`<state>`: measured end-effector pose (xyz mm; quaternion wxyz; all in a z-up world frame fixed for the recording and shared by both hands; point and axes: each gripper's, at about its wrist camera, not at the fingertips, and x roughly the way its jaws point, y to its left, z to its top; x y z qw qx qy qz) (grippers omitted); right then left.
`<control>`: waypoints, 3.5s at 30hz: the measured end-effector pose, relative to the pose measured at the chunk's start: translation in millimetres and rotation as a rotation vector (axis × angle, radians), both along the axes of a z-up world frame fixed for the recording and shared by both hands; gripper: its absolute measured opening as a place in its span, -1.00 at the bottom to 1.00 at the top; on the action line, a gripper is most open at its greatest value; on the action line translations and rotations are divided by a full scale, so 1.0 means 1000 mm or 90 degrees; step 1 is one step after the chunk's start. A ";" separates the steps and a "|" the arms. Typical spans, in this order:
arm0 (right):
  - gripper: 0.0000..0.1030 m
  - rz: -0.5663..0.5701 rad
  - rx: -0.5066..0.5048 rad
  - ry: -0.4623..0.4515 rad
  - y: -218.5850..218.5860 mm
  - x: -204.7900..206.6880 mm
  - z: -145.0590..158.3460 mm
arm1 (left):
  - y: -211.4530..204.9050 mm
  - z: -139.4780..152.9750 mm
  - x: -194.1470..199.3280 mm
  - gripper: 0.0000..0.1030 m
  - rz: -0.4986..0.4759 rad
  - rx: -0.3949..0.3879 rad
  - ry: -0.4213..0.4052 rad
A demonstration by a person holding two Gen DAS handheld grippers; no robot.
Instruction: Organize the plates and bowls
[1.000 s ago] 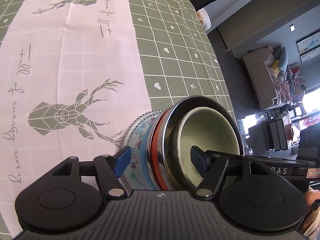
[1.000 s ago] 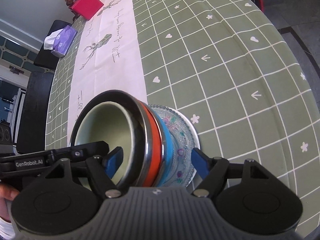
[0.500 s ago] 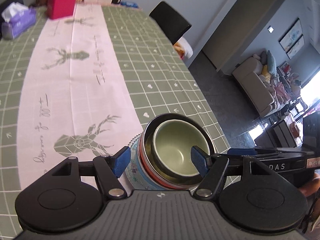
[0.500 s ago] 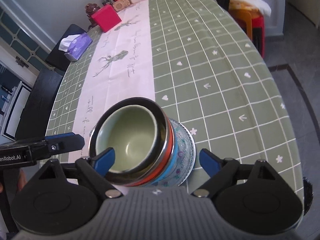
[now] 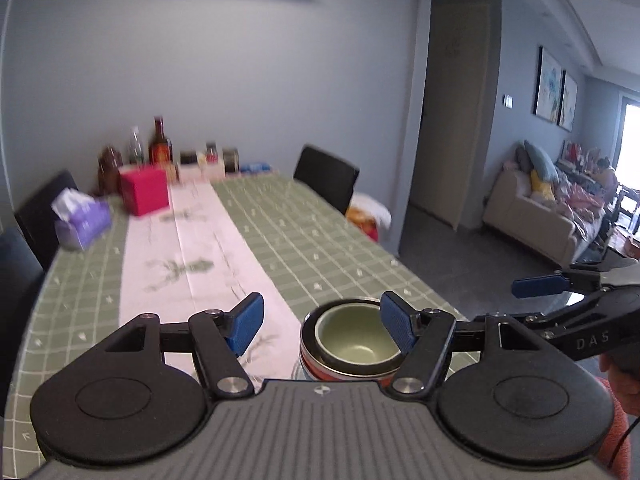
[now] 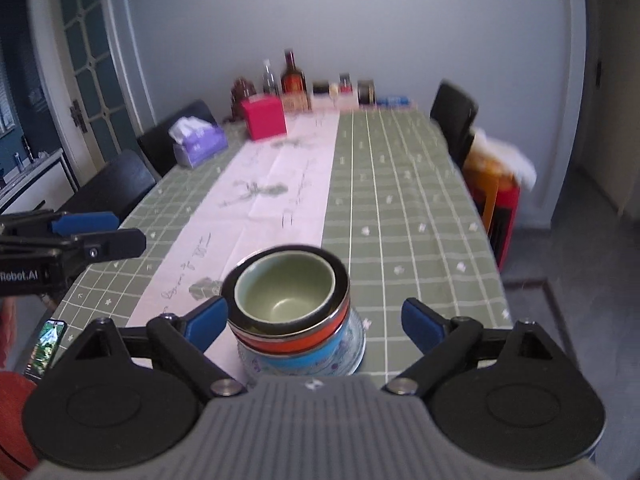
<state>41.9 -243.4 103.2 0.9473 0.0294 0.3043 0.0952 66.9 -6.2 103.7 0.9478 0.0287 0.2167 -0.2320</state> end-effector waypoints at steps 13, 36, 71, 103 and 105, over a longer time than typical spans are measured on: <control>0.94 -0.089 0.057 -0.118 0.005 -0.092 -0.063 | -0.020 -0.066 -0.067 0.81 0.197 0.067 -0.114; 0.94 -0.110 -0.008 -0.173 0.028 -0.128 -0.122 | -0.028 -0.143 -0.092 0.81 0.226 0.090 0.040; 0.94 -0.101 -0.008 -0.182 0.029 -0.131 -0.122 | -0.030 -0.144 -0.090 0.81 0.225 0.091 0.047; 0.94 -0.097 -0.020 -0.182 0.031 -0.130 -0.123 | -0.029 -0.143 -0.092 0.81 0.231 0.101 0.040; 0.94 -0.097 -0.021 -0.181 0.031 -0.129 -0.123 | -0.029 -0.143 -0.092 0.81 0.230 0.101 0.040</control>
